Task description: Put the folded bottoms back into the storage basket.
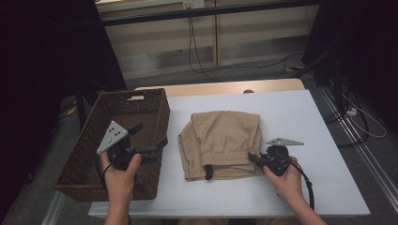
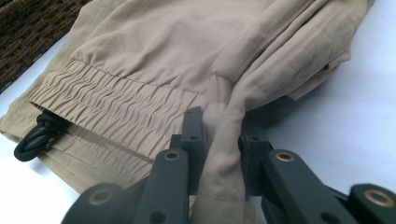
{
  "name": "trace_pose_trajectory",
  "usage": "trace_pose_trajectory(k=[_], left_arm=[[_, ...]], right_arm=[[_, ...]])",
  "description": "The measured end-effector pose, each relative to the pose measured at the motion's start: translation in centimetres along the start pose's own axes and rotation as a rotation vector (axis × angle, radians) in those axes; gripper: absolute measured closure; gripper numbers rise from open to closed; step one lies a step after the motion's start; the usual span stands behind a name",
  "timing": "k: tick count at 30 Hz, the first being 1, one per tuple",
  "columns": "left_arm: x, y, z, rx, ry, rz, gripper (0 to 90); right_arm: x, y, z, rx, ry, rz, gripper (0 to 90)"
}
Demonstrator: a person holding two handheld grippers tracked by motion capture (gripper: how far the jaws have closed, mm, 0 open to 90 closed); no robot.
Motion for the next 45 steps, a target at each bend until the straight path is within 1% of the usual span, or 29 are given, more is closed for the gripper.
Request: trace_pose_trajectory(k=[1, 3, 4, 5, 6, 9, 11, 16, 20, 21, 22, 24, 25, 26, 28, 30, 32, 35, 36, 38, 39, 40, 42, 43, 44, 45], left_arm=[[-0.3, -0.2, 0.0, 0.0, 0.0, 0.007, 1.5], [-1.2, -0.9, -0.1, 0.01, 0.012, 0.005, 1.5], [-1.2, -0.9, -0.1, 0.01, 0.012, 0.005, 1.5], [-1.6, -1.4, -0.3, 0.028, 0.017, 0.014, 1.5], [-1.6, -1.4, -0.3, 0.028, 0.017, 0.014, 1.5], [-2.2, -2.1, -0.5, 0.019, 0.02, 0.016, 1.5], [-2.7, -2.4, -0.6, 0.022, 0.03, 0.014, 1.5], [-4.3, -2.9, -0.1, 0.025, 0.064, -0.001, 1.4], [-5.7, -3.4, 0.6, 0.013, 0.095, -0.009, 1.7], [-6.4, -3.5, 0.9, 0.011, 0.109, -0.01, 1.8], [-6.4, -3.5, 0.9, 0.011, 0.109, -0.01, 1.8], [-7.1, -3.6, 1.2, 0.011, 0.119, -0.014, 1.9], [-7.7, -3.6, 1.4, 0.013, 0.131, -0.012, 1.9], [-7.7, -3.6, 1.4, 0.013, 0.131, -0.012, 1.9], [-8.4, -3.6, 1.6, 0.0, 0.142, -0.012, 2.0], [-9.0, -3.6, 1.9, 0.012, 0.155, -0.017, 2.0], [-9.5, -3.5, 2.1, 0.009, 0.161, -0.019, 2.2], [-10.3, -3.4, 2.4, 0.016, 0.172, -0.022, 2.2], [-10.6, -3.4, 2.5, 0.014, 0.179, -0.023, 2.2], [-11.2, -3.3, 2.8, 0.025, 0.192, -0.032, 2.2], [-11.4, -3.3, 3.0, 0.023, 0.201, -0.034, 2.2], [-11.9, -3.2, 3.3, 0.024, 0.213, -0.037, 2.2], [-12.2, -3.1, 3.5, 0.024, 0.216, -0.04, 2.2], [-12.6, -3.0, 3.8, 0.024, 0.233, -0.037, 2.3], [-12.6, -3.0, 3.8, 0.024, 0.233, -0.037, 2.4], [-13.1, -2.9, 4.2, 0.03, 0.241, -0.042, 2.4]], right_arm=[[0.2, 0.0, 0.0, 0.002, -0.004, -0.001, 76.9], [0.5, 0.0, 0.1, 0.023, -0.009, 0.01, 76.9], [0.5, 0.0, 0.1, 0.023, -0.009, 0.01, 76.9], [0.6, 0.0, 0.1, 0.036, -0.01, 0.018, 76.9], [0.6, 0.0, 0.1, 0.036, -0.01, 0.018, 76.9], [0.7, 0.1, 0.1, 0.048, -0.009, 0.023, 76.9], [0.9, 0.2, 0.2, 0.057, -0.01, 0.028, 76.9], [1.4, -0.1, 0.3, 0.064, -0.013, 0.029, 76.9], [1.6, -0.2, 0.3, 0.059, -0.008, 0.032, 76.9], [1.7, -0.1, 0.3, 0.072, -0.002, 0.034, 76.9], [1.7, -0.1, 0.3, 0.072, -0.002, 0.034, 76.9], [1.8, -0.1, 0.3, 0.074, -0.004, 0.033, 76.9], [1.8, -0.1, 0.3, 0.077, -0.004, 0.034, 76.9], [1.8, -0.1, 0.3, 0.077, -0.004, 0.034, 76.9], [1.9, -0.2, 0.3, 0.074, -0.004, 0.036, 76.9], [2.0, -0.2, 0.3, 0.074, -0.004, 0.032, 76.9], [2.0, -0.3, 0.4, 0.077, -0.005, 0.033, 76.9], [2.0, -0.2, 0.4, 0.079, -0.003, 0.035, 76.9], [2.0, -0.2, 0.4, 0.081, -0.003, 0.037, 76.9], [2.0, -0.2, 0.4, 0.078, -0.002, 0.036, 76.8], [2.0, -0.3, 0.5, 0.076, -0.002, 0.032, 76.9], [2.0, -0.3, 0.5, 0.073, -0.002, 0.031, 76.9], [2.0, -0.4, 0.5, 0.072, -0.001, 0.03, 76.9], [1.9, -0.4, 0.5, 0.076, 0.001, 0.032, 76.9], [1.9, -0.4, 0.5, 0.076, 0.001, 0.032, 76.9], [1.9, -0.3, 0.5, 0.078, 0.002, 0.034, 76.9]])
Point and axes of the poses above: each handheld gripper's, and its own axes: x roughly backward along the jaws, z roughly out of its underside, y roughly to its left, the point moved 4 cm from there along -x, roughly forward along the jaws, and after that the axes turned 6 degrees about -z, right-handed, at the moved point
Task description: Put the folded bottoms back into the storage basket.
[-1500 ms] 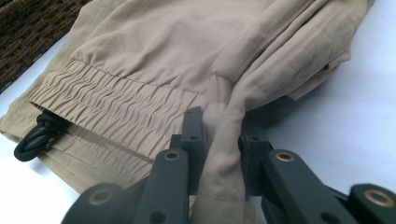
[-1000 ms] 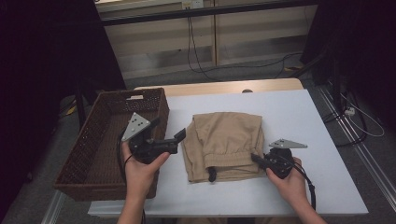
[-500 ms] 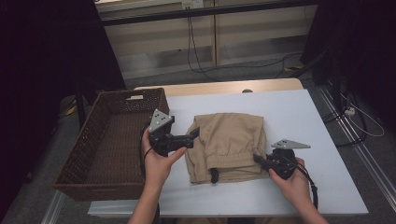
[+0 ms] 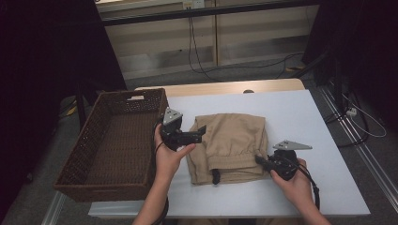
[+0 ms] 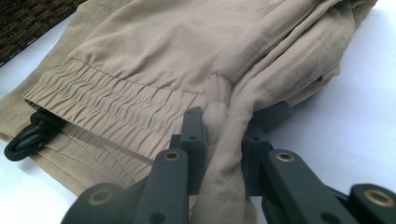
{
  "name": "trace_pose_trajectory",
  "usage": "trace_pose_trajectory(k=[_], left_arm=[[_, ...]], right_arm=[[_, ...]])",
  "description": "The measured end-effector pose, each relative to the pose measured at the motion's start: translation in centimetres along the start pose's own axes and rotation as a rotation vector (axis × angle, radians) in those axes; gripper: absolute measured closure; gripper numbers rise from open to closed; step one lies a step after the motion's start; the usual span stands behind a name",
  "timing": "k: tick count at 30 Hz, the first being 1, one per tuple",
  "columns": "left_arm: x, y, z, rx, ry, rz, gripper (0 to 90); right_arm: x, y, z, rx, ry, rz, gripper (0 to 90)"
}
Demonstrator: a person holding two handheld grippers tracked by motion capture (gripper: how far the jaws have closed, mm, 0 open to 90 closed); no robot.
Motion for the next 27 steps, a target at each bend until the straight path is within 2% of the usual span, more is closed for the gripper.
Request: trace_pose_trajectory(k=[15, 19, 27], left_arm=[[-2.7, 1.0, 0.8, 0.027, 0.034, -0.01, 2.7], [-3.3, 1.2, 1.0, 0.015, 0.045, -0.02, 3.0], [-4.7, 2.0, 1.5, 0.025, 0.069, -0.022, 8.1]], right_arm=[[0.0, 0.1, 0.1, 0.015, -0.001, 0.007, 76.8], [-0.1, 0.1, 0.0, 0.019, 0.0, 0.011, 76.8], [-0.1, 0.1, 0.1, 0.018, 0.004, 0.01, 76.7]])
Point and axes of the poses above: each handheld gripper's, and its own axes: x roughly backward along the jaws, z roughly out of its underside, y roughly to its left, the point moved 4 cm from there along -x, roughly forward along the jaws, and after that the axes turned 6 degrees about -z, right-handed, at the moved point
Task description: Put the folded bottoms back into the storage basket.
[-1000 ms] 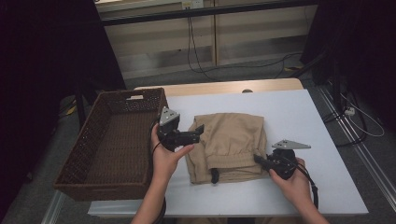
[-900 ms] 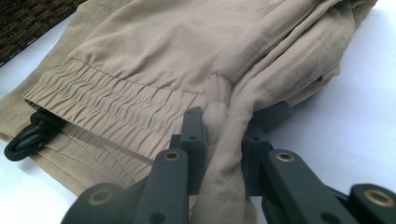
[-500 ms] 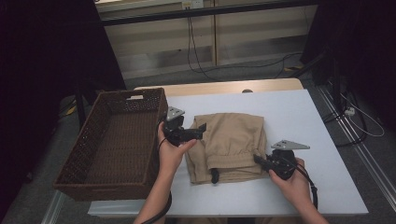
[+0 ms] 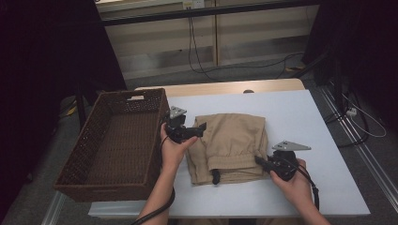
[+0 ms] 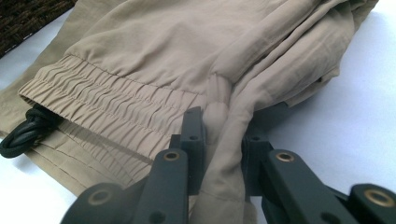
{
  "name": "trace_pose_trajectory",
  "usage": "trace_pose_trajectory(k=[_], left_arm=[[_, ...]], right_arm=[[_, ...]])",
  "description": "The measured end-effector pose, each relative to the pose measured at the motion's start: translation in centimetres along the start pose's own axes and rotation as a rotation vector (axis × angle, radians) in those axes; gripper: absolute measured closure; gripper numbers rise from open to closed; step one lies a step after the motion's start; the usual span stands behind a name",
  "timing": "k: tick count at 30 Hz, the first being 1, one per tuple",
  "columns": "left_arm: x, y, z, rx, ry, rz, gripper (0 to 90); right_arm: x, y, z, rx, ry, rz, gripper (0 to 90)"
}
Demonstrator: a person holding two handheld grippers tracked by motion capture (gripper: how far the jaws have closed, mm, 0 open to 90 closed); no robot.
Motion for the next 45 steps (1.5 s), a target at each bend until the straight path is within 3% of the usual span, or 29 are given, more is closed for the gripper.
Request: trace_pose_trajectory(k=[20, 33, 41, 45], left_arm=[[-3.8, 1.8, 0.8, 0.023, 0.071, -0.063, 12.0], [-6.0, 2.1, 1.9, 0.005, 0.135, -0.101, 12.1], [-7.0, 1.8, 2.6, -0.035, 0.19, -0.136, 14.3], [-7.2, 1.8, 2.7, -0.037, 0.193, -0.135, 15.4]], right_arm=[[0.0, 0.1, 0.0, 0.017, 0.002, 0.009, 76.6], [-0.1, 0.2, 0.0, 0.031, 0.004, 0.014, 76.5], [-0.1, 0.2, 0.0, 0.033, 0.007, 0.015, 76.5], [-0.1, 0.3, 0.0, 0.041, 0.007, 0.019, 76.4]])
Point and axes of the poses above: each handheld gripper's, and its own axes: x roughly backward along the jaws, z roughly out of its underside, y roughly to its left, the point moved 4 cm from there along -x, roughly forward along the jaws, and after that the axes turned 6 degrees about -z, right-handed, at the moved point
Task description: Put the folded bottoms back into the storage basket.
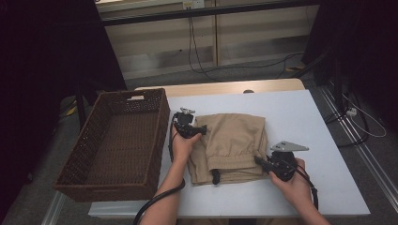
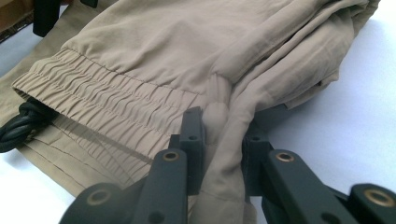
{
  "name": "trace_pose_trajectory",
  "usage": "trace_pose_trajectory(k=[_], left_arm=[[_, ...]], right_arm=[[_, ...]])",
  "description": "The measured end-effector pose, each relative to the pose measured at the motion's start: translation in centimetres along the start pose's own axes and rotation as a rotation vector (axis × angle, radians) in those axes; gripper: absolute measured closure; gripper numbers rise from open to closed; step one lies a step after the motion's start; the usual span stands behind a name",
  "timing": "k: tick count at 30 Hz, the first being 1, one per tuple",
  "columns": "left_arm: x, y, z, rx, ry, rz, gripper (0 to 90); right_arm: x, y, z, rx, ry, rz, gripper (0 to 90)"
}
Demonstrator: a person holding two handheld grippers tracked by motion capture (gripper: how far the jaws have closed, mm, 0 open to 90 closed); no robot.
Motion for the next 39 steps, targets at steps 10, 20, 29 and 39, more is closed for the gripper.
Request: trace_pose_trajectory(k=[10, 20, 29, 39], left_arm=[[-0.1, -0.1, 0.1, -0.017, 0.007, -0.012, 15.4], [-0.1, -0.3, -0.1, -0.007, 0.032, -0.03, 16.3], [0.6, -1.6, -0.8, 0.008, 0.092, -0.005, 50.4], [0.7, -2.6, -1.3, 0.129, 0.166, 0.056, 84.4]], right_arm=[[0.0, 0.0, 0.0, 0.0, 0.001, 0.001, 76.4], [-0.1, 0.0, 0.1, 0.005, 0.004, 0.007, 76.3], [-0.1, 0.1, 0.1, 0.0, 0.003, 0.008, 76.3], [-0.2, 0.0, 0.1, 0.006, 0.003, -0.001, 76.3]])
Point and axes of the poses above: each handheld gripper's, and its own axes: x roughly backward along the jaws, z roughly out of its underside, y roughly to its left, the point moved 4 cm from there along -x, roughly forward along the jaws, and after that the axes turned 6 degrees about -z, right-handed, at the moved point
